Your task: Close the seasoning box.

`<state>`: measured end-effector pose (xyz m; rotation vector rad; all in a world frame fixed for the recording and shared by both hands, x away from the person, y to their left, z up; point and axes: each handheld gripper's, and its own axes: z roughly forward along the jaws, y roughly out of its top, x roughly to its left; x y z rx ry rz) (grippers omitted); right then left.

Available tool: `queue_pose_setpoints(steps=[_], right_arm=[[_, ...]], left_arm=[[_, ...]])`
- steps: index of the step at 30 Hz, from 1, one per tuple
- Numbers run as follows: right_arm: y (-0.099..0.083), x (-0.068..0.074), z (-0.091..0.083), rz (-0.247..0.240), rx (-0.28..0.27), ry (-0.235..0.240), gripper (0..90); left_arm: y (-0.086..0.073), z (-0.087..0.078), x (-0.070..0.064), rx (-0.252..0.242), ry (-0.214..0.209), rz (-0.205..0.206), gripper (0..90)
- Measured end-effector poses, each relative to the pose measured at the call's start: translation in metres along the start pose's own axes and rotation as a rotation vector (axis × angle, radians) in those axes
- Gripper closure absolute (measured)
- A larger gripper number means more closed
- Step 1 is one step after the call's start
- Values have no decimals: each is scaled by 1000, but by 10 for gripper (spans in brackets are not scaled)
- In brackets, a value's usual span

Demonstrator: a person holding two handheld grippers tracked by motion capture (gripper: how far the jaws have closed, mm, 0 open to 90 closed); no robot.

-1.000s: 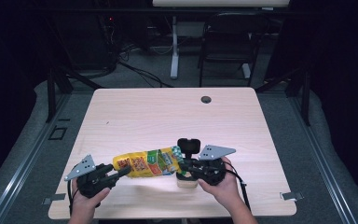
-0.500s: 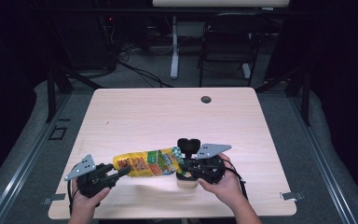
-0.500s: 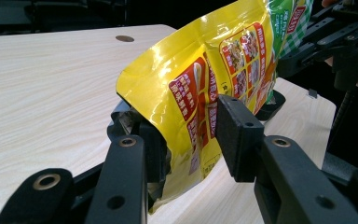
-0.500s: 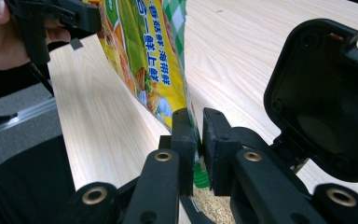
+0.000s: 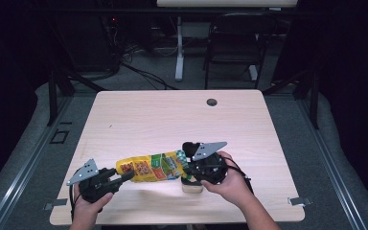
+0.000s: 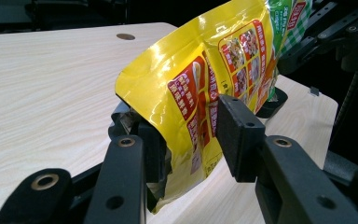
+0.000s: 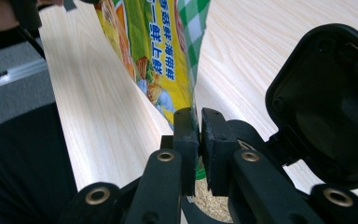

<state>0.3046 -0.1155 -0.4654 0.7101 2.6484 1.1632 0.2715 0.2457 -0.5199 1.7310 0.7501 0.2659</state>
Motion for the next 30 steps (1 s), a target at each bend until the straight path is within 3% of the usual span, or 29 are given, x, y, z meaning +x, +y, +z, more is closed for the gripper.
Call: queue_pose_setpoints(steps=[1,3,12,14,15,16,18,19,25,26,27,28,30], right_arm=[[1,0,1,4,0,-1,851],[4,0,1,-3,19,-3,853],[16,3,2,-54,99,-29,869],[18,3,3,-56,106,-27,872],[19,4,3,-53,98,-22,873],[20,4,3,-54,103,-21,877],[22,5,4,-56,107,-27,881],[23,4,4,-67,120,-27,882],[27,6,6,-78,132,-31,888],[28,6,5,-90,145,-33,890],[29,6,5,-93,144,-35,892],[30,7,6,-96,143,-34,893],[31,8,6,-103,149,-38,894]], left_arm=[[0,0,0,-3,13,1,644],[0,-1,2,14,-15,-3,644],[-3,1,2,13,10,-8,639],[-4,2,3,23,9,-3,636],[-4,2,5,46,-17,2,634],[-6,4,3,34,14,-2,630],[-6,4,5,49,-12,-3,629],[-7,5,4,36,13,-6,629],[-10,5,7,41,10,-18,628],[-9,4,9,61,-18,-15,627],[-10,5,8,39,11,-20,628],[-9,4,10,54,-14,-18,628],[-11,5,9,38,12,-33,627]])
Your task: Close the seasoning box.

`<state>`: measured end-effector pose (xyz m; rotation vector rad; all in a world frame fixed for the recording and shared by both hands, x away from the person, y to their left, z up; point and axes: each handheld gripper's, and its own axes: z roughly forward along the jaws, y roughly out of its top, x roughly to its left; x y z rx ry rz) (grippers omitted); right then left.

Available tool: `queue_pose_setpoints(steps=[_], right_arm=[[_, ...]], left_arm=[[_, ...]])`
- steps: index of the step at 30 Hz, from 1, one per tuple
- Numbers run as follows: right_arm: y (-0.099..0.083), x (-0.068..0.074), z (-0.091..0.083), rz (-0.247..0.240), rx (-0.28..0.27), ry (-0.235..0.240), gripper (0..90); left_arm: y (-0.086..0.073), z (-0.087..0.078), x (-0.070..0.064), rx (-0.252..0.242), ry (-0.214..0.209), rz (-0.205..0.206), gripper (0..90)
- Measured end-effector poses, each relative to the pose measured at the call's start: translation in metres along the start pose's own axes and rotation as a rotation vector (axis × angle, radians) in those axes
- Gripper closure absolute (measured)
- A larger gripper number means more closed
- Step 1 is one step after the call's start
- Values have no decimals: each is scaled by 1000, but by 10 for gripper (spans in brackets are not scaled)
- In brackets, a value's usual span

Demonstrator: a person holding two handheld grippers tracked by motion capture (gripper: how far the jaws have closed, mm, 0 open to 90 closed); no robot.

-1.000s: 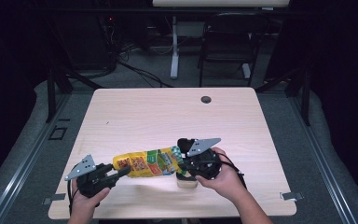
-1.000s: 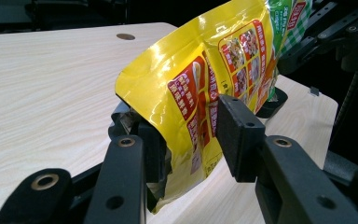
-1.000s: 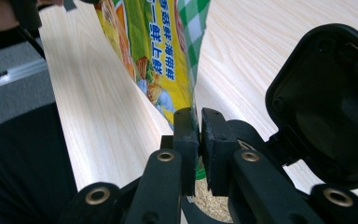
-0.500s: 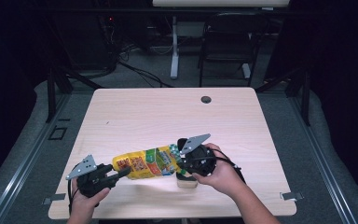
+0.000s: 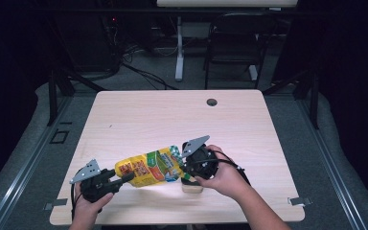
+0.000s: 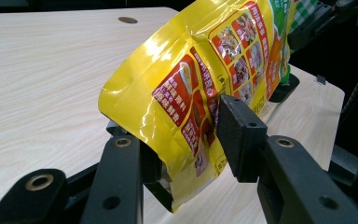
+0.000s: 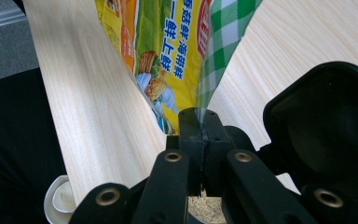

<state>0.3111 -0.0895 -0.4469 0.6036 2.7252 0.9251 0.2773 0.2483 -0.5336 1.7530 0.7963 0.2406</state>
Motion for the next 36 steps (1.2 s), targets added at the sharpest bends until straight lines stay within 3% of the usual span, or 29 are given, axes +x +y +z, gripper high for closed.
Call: queue_pose_setpoints(steps=[5,8,17,19,20,21,23,24,25,27,28,31,32,33,34,36], right_arm=[[2,-1,0,-7,11,-10,894],[2,-2,-2,-9,11,-14,895],[4,-2,-3,-17,13,-24,896],[4,-2,-3,-21,12,-25,896],[5,-2,-4,-27,16,-27,896],[5,-2,-4,-29,15,-27,896],[6,-2,-5,-32,16,-33,896],[7,-2,-6,-31,13,-35,897],[7,-2,-6,-30,5,-37,897],[8,-1,-7,-33,2,-40,897],[8,-1,-8,-40,2,-39,897],[9,0,-10,-44,4,-46,897],[9,1,-10,-45,-5,-48,897],[9,1,-10,-40,-11,-45,898],[9,1,-11,-41,-12,-46,898],[9,2,-11,-40,-14,-42,898]], left_arm=[[0,0,2,26,-31,6,625],[-2,3,0,10,0,3,625],[-6,7,1,34,8,-5,613],[-5,6,3,57,-23,-5,612],[-7,8,2,39,5,-8,612],[-6,8,4,58,-18,-7,611],[-7,8,4,68,-21,-5,611],[-8,10,2,52,7,-11,610],[-9,10,2,51,7,-12,610],[-8,10,5,77,-23,-11,610],[-10,11,3,56,4,-16,610],[-10,11,5,81,-22,-16,608],[-12,13,3,62,7,-21,607],[-12,12,5,86,-21,-19,605],[-13,14,3,65,7,-26,603],[-13,13,6,94,-18,-24,601]])
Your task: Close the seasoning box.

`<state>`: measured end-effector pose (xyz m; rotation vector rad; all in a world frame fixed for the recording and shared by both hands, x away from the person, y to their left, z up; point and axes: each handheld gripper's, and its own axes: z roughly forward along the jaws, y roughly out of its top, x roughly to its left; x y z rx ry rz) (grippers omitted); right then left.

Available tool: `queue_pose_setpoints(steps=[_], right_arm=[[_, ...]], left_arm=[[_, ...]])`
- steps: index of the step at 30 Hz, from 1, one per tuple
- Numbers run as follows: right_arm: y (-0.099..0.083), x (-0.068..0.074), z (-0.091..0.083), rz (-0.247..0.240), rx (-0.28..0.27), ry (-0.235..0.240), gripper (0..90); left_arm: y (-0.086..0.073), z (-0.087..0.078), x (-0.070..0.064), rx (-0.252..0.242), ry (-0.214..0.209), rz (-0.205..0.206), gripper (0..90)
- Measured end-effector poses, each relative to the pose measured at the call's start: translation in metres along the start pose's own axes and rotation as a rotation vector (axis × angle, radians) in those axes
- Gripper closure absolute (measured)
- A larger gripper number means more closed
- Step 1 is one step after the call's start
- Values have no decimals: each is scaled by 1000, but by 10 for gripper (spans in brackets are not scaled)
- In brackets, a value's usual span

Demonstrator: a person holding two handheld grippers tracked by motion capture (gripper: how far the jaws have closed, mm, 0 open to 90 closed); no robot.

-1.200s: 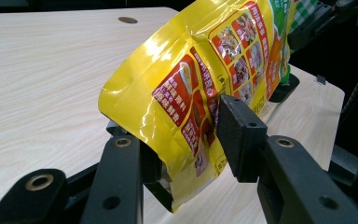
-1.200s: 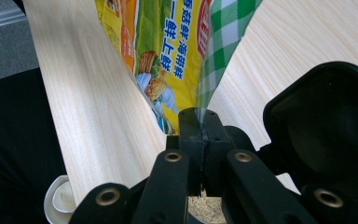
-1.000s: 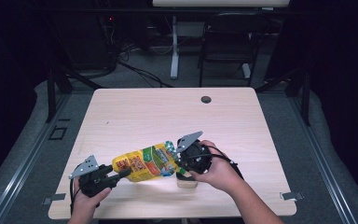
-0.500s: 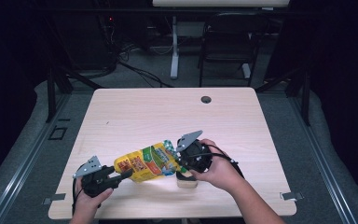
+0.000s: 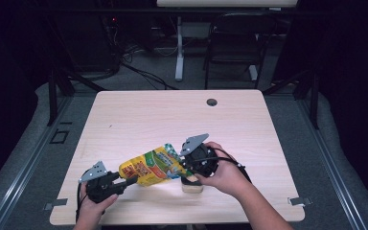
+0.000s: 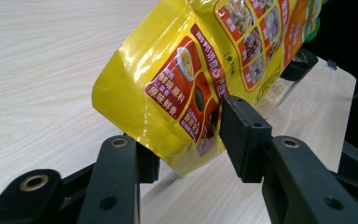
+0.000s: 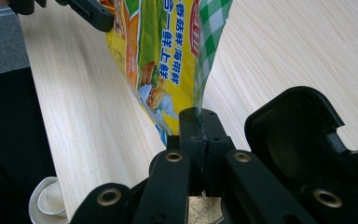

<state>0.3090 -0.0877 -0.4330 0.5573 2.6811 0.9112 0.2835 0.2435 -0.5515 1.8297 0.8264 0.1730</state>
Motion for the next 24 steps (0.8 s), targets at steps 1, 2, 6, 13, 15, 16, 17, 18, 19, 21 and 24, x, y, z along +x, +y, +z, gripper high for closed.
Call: queue_pose_setpoints(steps=[1,2,6,13,15,16,17,18,19,21,24], right_arm=[[0,0,0,-4,3,-3,898],[1,1,0,-10,8,-6,898],[2,2,-1,-25,11,-7,898],[5,3,-3,-41,15,-8,899],[5,5,-2,-39,2,-8,899],[6,5,-3,-50,16,-8,899],[6,5,-4,-54,17,-11,899],[6,5,-4,-56,17,-12,899],[7,5,-4,-56,16,-12,899],[8,6,-4,-61,16,-13,900],[10,8,-6,-77,15,-17,900]], left_arm=[[0,0,1,3,-1,1,600],[-1,2,-1,-14,22,-5,600],[-1,2,1,-1,9,1,599],[-2,3,0,2,18,6,573],[-2,1,2,18,-2,5,564],[-1,1,2,18,0,5,560],[-1,0,2,17,0,4,558],[-2,1,2,7,9,2,558],[-1,0,2,21,1,5,557],[-1,0,2,23,3,9,557],[-2,0,1,1,30,7,553]])
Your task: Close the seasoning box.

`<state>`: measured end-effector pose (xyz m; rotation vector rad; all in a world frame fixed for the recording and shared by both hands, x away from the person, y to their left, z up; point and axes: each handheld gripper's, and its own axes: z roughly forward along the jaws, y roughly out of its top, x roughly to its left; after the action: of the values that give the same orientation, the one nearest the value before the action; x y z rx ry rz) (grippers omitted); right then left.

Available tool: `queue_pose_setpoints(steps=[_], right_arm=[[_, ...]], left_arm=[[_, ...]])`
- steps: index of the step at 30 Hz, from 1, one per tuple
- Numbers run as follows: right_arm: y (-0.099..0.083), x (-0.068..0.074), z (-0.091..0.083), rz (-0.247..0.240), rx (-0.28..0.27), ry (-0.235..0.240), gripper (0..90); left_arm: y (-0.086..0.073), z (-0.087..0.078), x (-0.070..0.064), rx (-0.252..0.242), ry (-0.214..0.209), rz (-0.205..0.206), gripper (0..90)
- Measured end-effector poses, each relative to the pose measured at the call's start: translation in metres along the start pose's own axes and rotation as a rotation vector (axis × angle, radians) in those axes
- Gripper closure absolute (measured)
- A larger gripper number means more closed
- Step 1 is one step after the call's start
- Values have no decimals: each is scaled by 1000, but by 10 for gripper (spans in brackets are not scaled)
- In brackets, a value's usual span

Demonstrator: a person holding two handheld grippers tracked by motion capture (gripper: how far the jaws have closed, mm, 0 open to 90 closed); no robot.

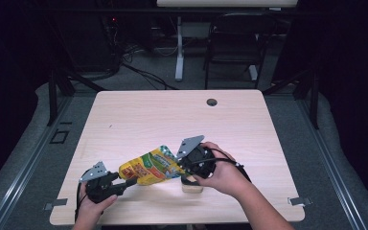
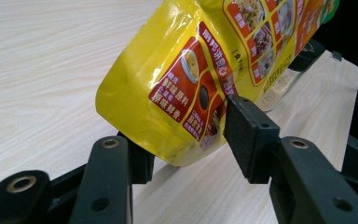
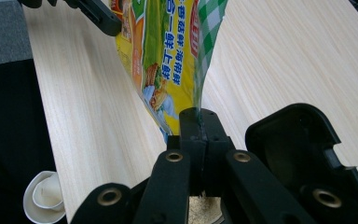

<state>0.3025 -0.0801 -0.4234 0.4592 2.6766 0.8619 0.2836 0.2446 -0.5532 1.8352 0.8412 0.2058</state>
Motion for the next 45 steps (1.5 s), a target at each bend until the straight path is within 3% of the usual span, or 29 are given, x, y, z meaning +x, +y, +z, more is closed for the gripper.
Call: queue_pose_setpoints(steps=[6,7,9,38,39,45], right_arm=[[3,0,-2,1,-10,-10,900],[3,-1,-3,-2,-6,-12,900],[3,-1,-3,-1,-3,-14,900],[5,-2,-5,-11,-2,-17,900],[5,-1,-5,-3,-11,-15,900],[6,-2,-5,-14,-5,-17,900]], left_arm=[[0,-3,1,-9,9,-14,545],[0,-4,3,13,-12,-13,537],[-1,-3,3,5,19,-20,532],[0,-10,9,12,47,-37,528],[0,-10,9,-5,68,-35,527],[2,-22,17,-49,94,-61,515]])
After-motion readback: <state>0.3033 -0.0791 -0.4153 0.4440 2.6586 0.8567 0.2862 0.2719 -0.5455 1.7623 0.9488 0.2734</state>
